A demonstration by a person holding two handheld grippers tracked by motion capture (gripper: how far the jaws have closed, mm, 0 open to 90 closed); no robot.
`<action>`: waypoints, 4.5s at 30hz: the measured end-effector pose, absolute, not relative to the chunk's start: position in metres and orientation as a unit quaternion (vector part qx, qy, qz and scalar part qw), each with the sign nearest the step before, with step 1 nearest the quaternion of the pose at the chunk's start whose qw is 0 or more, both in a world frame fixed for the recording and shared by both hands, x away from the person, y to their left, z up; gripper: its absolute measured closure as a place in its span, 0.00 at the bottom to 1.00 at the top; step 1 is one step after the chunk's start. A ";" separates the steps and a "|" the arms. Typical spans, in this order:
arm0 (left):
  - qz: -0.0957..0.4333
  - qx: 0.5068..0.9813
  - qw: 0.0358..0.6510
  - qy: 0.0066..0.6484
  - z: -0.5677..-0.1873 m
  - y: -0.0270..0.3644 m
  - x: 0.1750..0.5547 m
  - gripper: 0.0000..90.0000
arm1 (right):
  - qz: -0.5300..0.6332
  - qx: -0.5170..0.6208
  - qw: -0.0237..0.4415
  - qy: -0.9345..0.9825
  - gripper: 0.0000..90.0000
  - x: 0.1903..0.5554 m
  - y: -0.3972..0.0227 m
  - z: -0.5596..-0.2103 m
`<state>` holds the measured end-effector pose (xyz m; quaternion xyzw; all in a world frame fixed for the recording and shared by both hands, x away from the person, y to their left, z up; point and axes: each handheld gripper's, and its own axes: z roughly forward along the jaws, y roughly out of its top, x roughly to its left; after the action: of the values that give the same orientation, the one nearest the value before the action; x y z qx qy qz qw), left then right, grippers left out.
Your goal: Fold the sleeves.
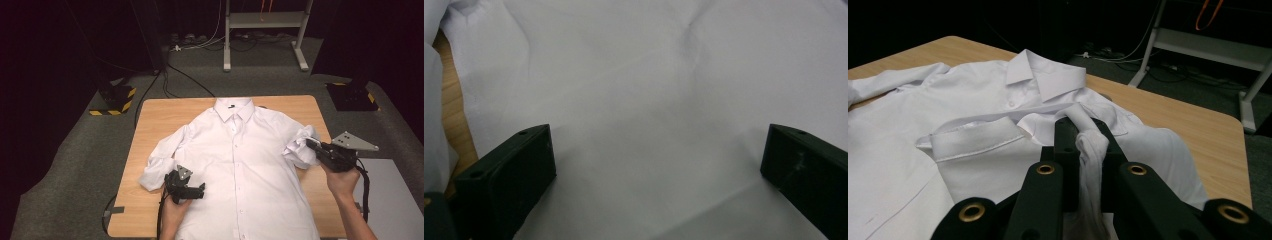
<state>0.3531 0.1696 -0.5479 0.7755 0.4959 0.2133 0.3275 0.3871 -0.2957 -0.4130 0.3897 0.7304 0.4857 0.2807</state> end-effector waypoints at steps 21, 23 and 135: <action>0.213 0.775 0.328 0.496 -0.548 0.170 0.353 0.01 | 0.496 0.364 0.272 0.740 0.95 0.404 -0.272 -0.395; 0.213 0.776 0.327 0.496 -0.548 0.170 0.353 0.01 | 0.498 0.361 0.268 0.742 0.95 0.407 -0.268 -0.393; 0.213 0.775 0.327 0.496 -0.548 0.170 0.353 0.01 | 0.521 0.274 0.182 0.788 0.95 0.483 -0.139 -0.337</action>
<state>0.3530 0.1696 -0.5478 0.7755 0.4959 0.2135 0.3274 0.4835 -0.1386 -0.3371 0.2736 0.7876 0.5212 0.1823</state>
